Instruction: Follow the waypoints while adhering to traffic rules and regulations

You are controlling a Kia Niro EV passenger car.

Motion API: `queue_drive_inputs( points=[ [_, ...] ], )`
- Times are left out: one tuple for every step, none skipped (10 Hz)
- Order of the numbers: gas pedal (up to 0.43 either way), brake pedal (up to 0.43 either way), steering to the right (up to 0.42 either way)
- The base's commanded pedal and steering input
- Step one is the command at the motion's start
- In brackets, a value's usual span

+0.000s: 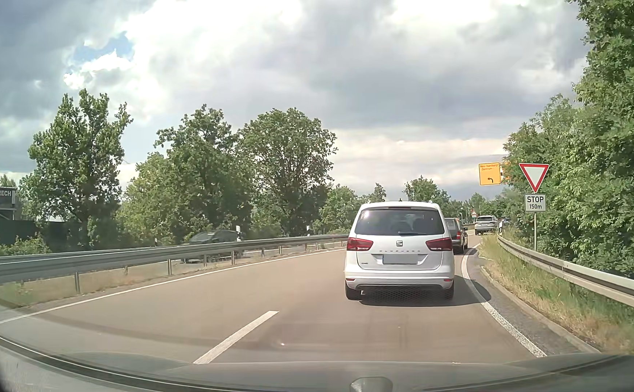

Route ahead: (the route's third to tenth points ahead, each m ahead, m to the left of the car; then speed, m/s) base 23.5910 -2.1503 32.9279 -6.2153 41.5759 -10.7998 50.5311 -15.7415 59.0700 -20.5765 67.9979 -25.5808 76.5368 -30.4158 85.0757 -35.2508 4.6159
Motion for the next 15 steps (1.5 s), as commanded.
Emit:
queue_drive_inputs(
  points=[
    [0.0, 0.037, 0.086],
    [0.0, 0.037, 0.086],
    [0.0, 0.037, 0.086],
    [0.0, 0.03, 0.085],
    [0.0, 0.037, 0.085],
    [0.0, 0.037, 0.083],
    [0.0, 0.037, 0.081],
    [0.0, 0.037, 0.079],
    [0.0, 0.037, 0.078],
    [0.039, 0.037, 0.078],
    [0.059, 0.037, 0.077],
    [0.067, 0.037, 0.077],
    [0.079, 0.037, 0.077],
    [0.079, 0.03, 0.077],
    [0.11, 0.037, 0.077]
  ],
)
